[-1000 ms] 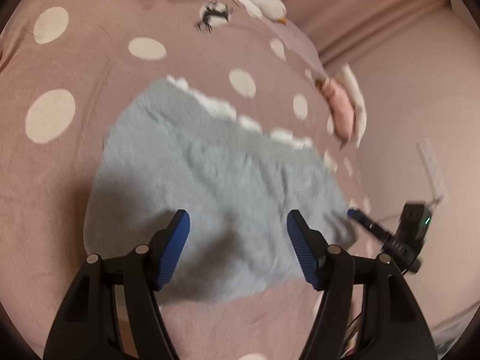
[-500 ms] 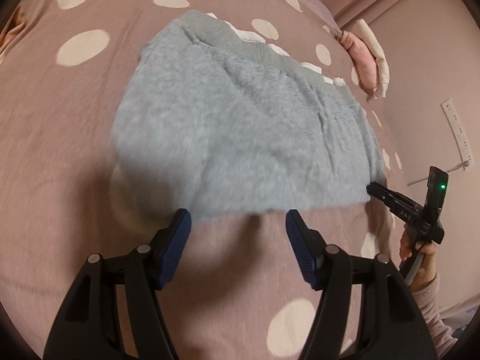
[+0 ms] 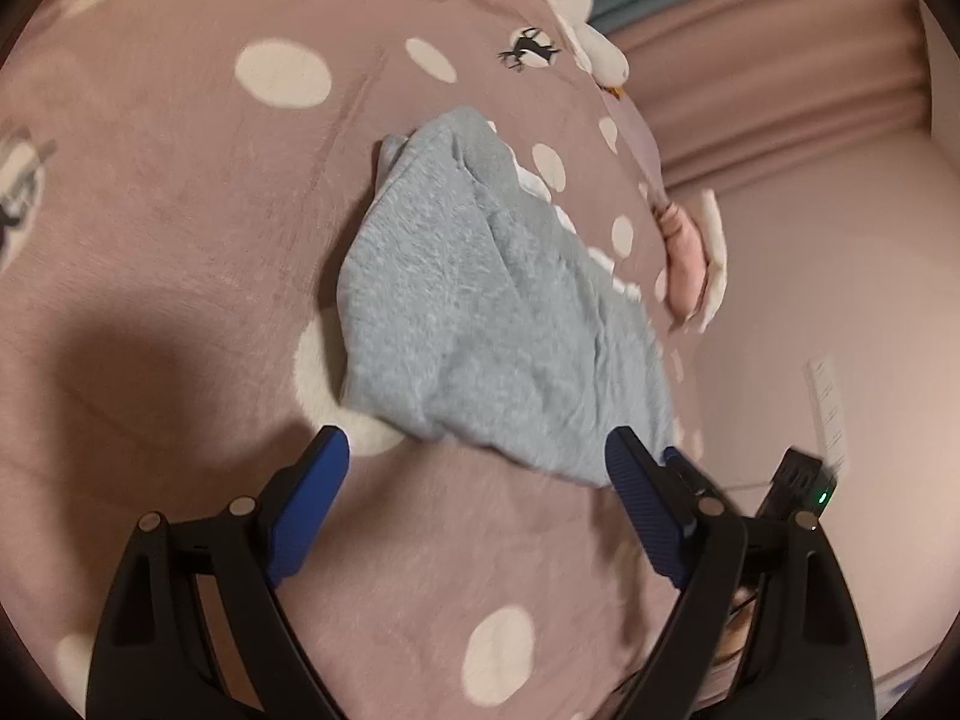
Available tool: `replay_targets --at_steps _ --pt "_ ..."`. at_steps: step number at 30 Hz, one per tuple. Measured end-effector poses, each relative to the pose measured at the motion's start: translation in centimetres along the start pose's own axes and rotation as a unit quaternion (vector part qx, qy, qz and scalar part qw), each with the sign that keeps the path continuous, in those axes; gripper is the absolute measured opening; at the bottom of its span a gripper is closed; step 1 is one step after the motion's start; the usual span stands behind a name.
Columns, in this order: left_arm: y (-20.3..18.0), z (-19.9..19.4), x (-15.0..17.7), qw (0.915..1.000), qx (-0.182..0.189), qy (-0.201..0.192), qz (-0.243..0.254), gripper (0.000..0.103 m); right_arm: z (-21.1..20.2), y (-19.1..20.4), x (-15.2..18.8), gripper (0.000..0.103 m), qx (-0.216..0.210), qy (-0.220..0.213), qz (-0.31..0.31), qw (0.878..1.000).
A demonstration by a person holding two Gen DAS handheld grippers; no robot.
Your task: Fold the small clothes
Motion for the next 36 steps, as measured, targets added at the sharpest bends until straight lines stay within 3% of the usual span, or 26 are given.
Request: replay_targets --at_steps 4,8,14,20,27,31,33,36 --pt "1.1 1.7 -0.5 0.9970 0.040 0.004 -0.066 0.088 1.4 2.4 -1.4 0.033 0.001 -0.012 -0.008 1.000" --pt "1.3 2.6 -0.7 0.9942 0.057 0.007 -0.091 0.088 4.0 4.0 -3.0 0.033 -0.007 -0.009 0.000 1.000" --pt "1.4 3.2 -2.5 0.9914 0.066 -0.018 -0.112 0.095 9.5 4.0 -0.9 0.029 0.017 0.063 -0.002 0.998" --pt "1.0 3.4 -3.4 0.9899 0.064 -0.042 -0.119 0.095 8.3 4.3 -0.9 0.029 0.012 0.060 -0.009 0.998" --pt "1.6 1.8 -4.9 0.9725 0.111 -0.103 -0.177 0.093 7.5 3.5 -1.6 0.029 -0.014 0.045 0.018 0.999" --pt "2.3 1.0 -5.2 0.9703 0.090 -0.124 -0.187 0.093 8.1 2.9 -1.1 0.029 -0.028 0.046 0.044 0.998" --pt "3.1 -0.5 -5.4 0.9738 0.056 -0.144 -0.167 0.093 7.8 2.7 -1.1 0.029 -0.037 0.044 0.054 0.997" --pt "3.6 -1.0 -5.3 0.9750 0.071 -0.130 -0.166 0.092 7.8 2.5 -1.1 0.029 -0.048 0.046 0.062 0.996"
Point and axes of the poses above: each gripper's, at about its wrist camera, not at the fingertips, and z roughly the way its jaws point, y to its left, x to its underside, the point moved 9 cm from there along z, roughly the way its jaws point, and after that the axes turned 8 degrees about x, right-handed, at the moved point
